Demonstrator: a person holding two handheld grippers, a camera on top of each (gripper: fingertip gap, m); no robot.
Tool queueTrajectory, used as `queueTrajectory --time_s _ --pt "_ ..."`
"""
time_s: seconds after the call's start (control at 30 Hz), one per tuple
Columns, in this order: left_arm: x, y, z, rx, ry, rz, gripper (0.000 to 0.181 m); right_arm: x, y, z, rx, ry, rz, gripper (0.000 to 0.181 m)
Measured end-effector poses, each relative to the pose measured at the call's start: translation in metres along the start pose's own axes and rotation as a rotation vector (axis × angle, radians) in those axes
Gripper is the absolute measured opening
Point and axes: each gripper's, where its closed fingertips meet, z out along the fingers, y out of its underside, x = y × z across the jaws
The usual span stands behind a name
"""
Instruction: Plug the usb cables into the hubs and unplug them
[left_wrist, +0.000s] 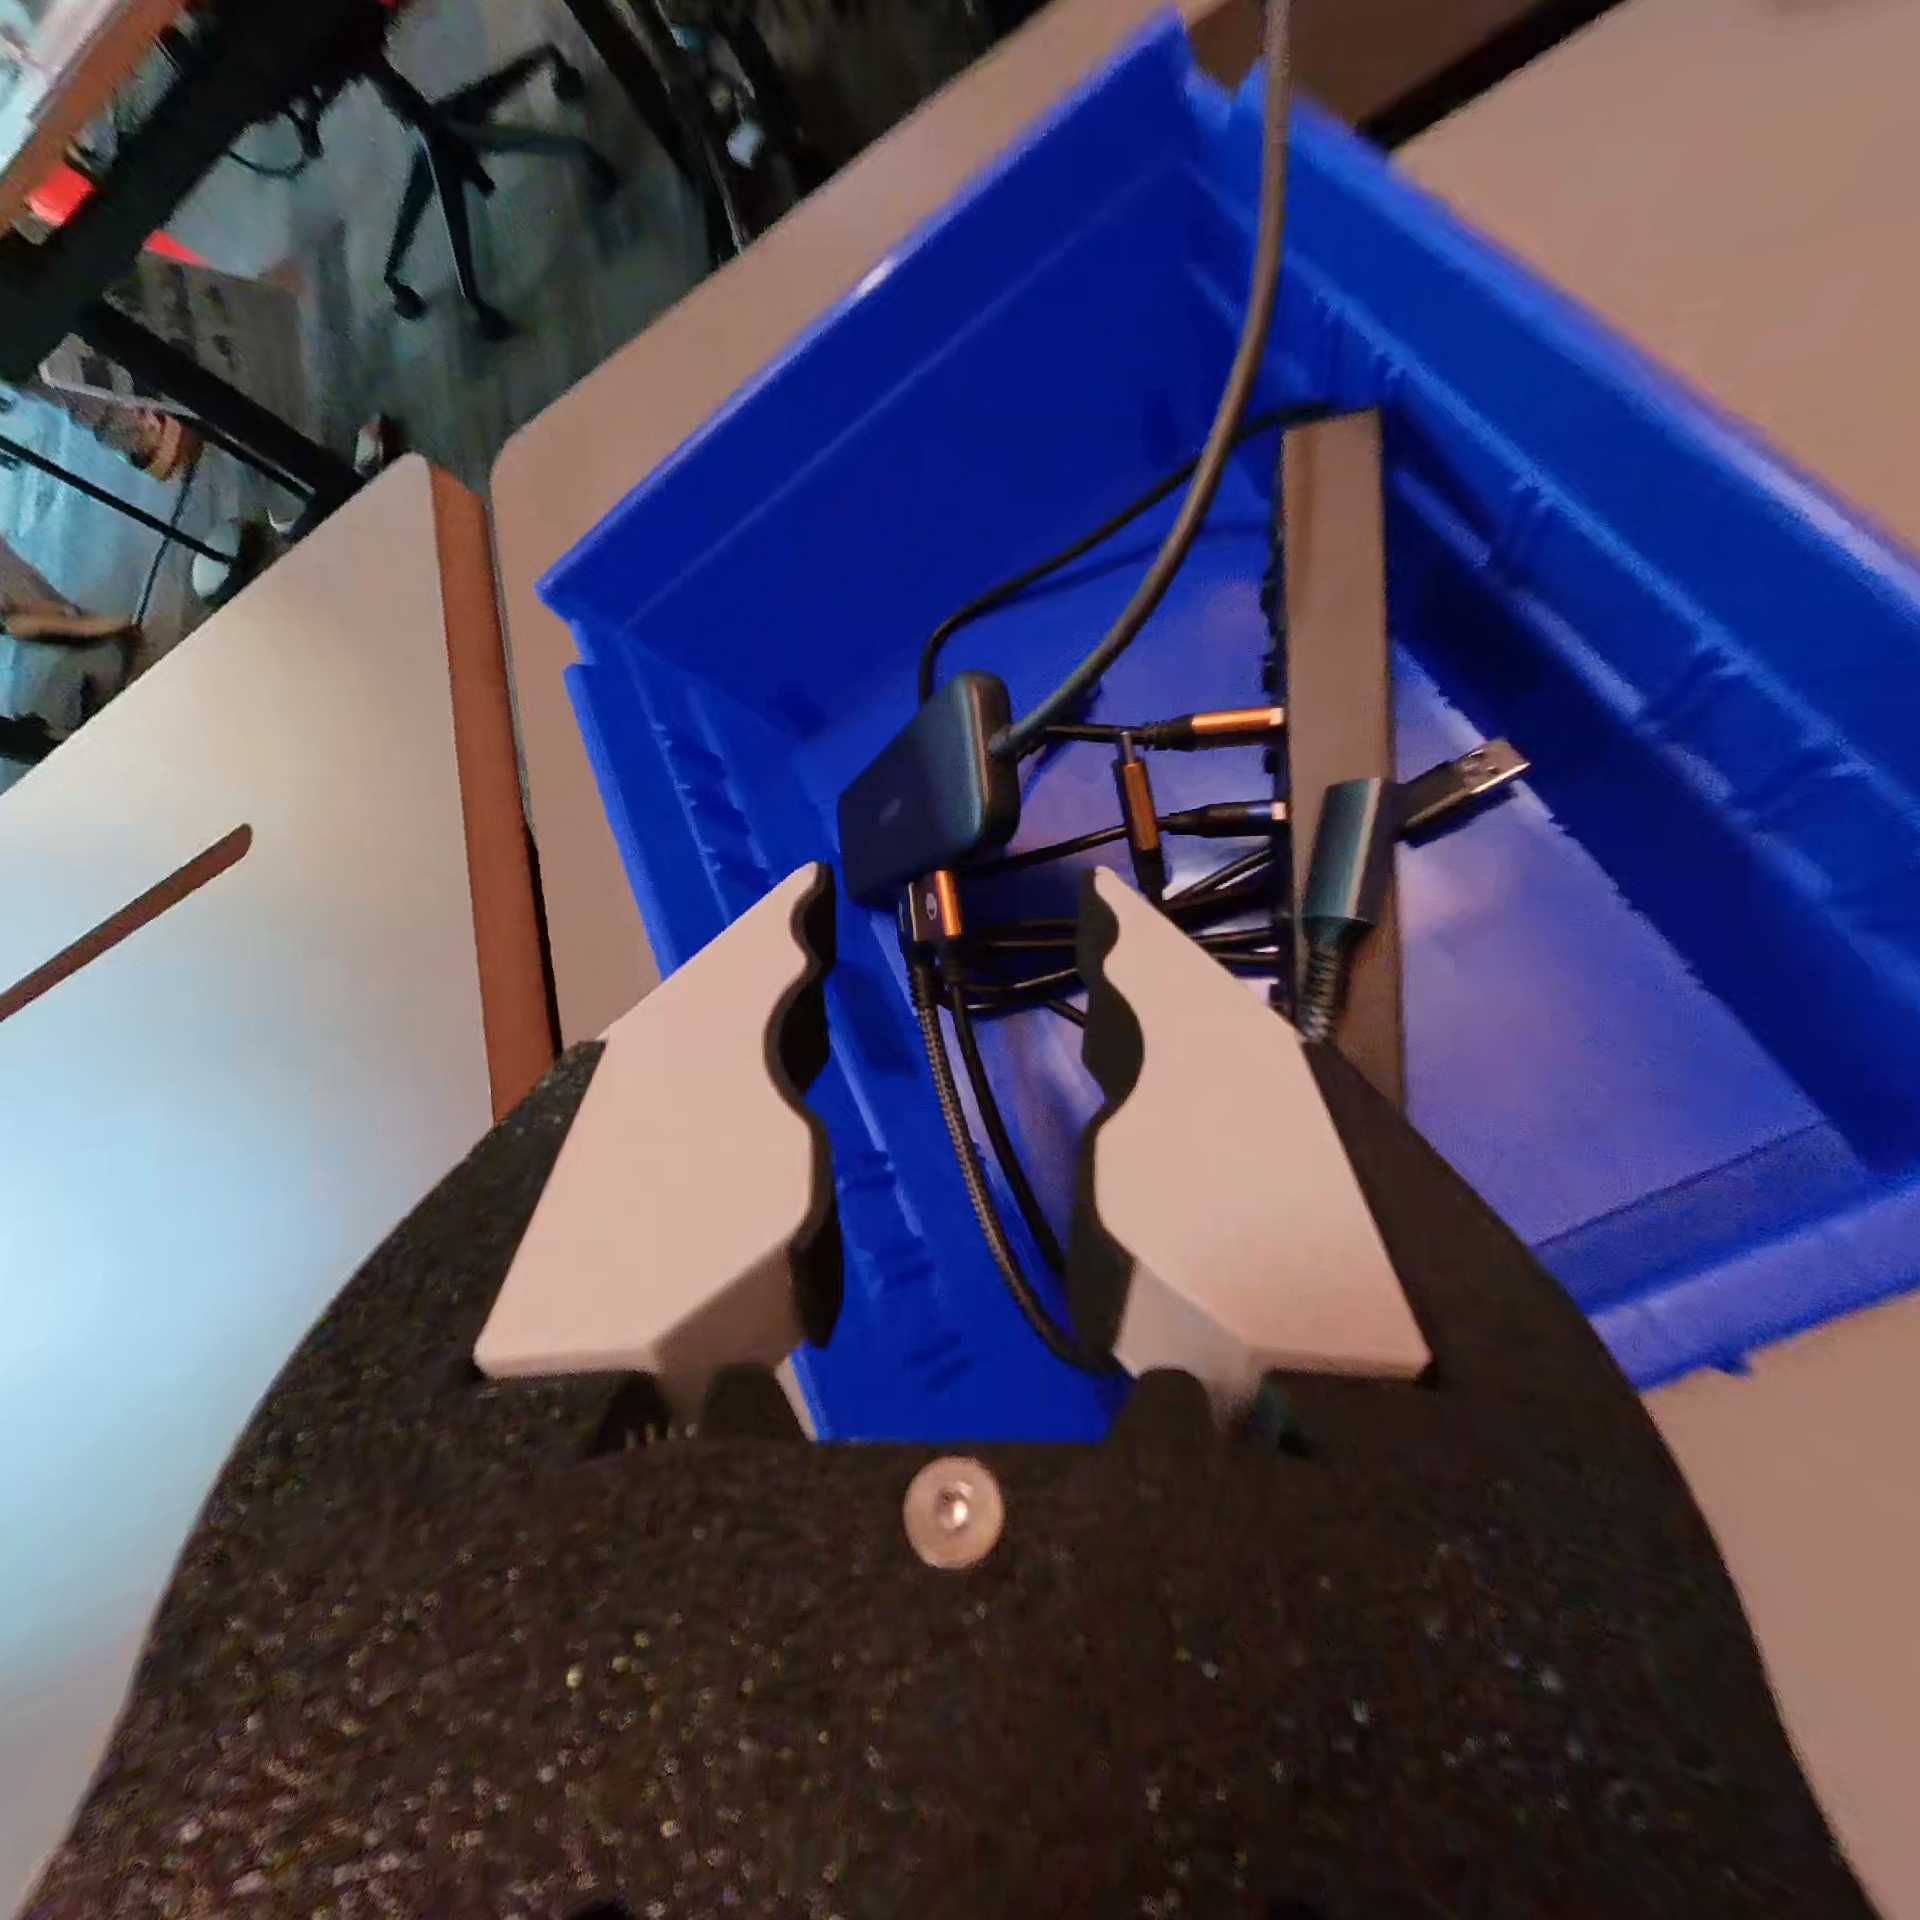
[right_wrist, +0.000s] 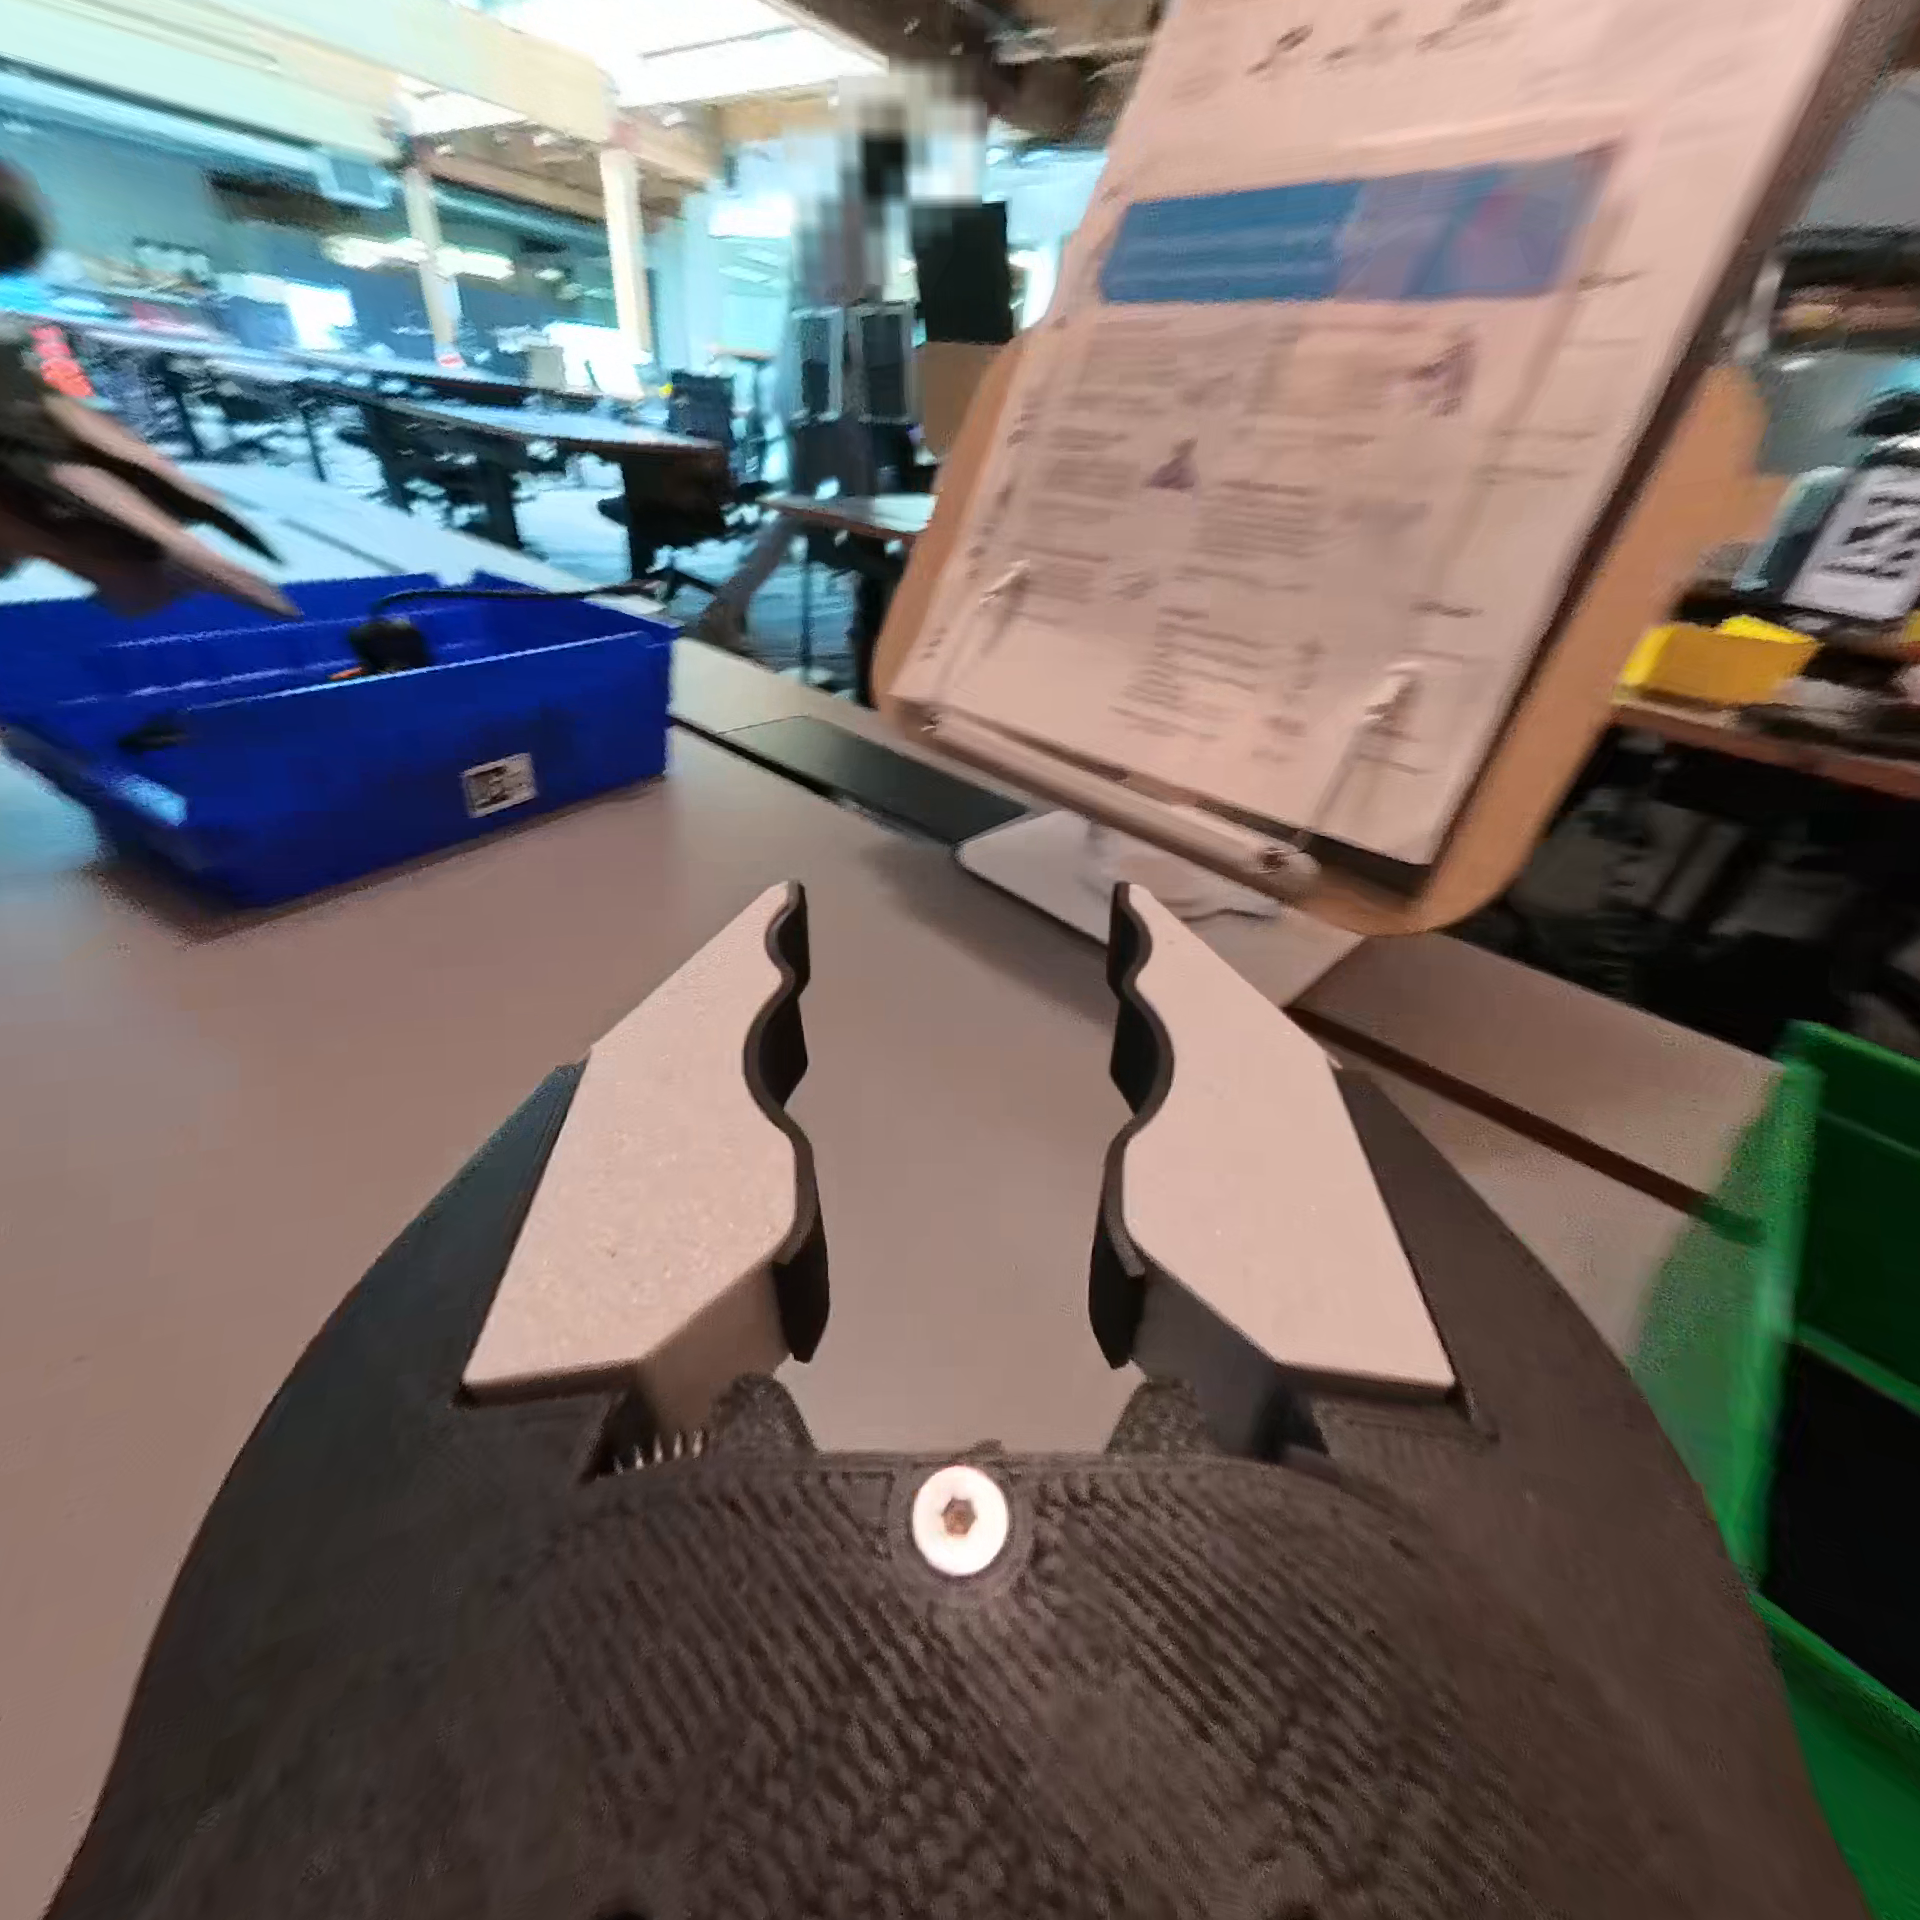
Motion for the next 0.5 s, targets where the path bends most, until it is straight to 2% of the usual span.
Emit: queueTrajectory --time_s 0.1,0.2,0.27,0.3,0.4,0.5 --pt "0.003 -0.001 0.025 -0.038 0.017 0.047 0.048 -0.019 0.008 0.014 -0.002 -0.039 -0.036 0.055" --pt "-0.002 -0.003 0.044 -0.061 -0.068 0.103 0.044 -0.031 0.017 0.019 -0.009 -0.082 -0.048 0.053" --pt "-0.005 -0.001 0.054 -0.077 -0.123 0.124 0.031 -0.031 0.02 0.02 -0.012 -0.081 -0.044 0.052" --pt "-0.003 -0.001 0.058 -0.077 -0.133 0.121 0.017 -0.032 0.019 0.019 -0.001 -0.083 -0.039 0.052" --pt "-0.011 -0.007 0.054 -0.068 -0.246 0.195 0.009 -0.034 0.024 0.019 0.002 -0.095 -0.019 0.049" --pt "-0.015 -0.037 0.027 0.052 -0.34 0.295 0.009 -0.035 0.027 0.019 -0.01 -0.103 -0.026 0.049"
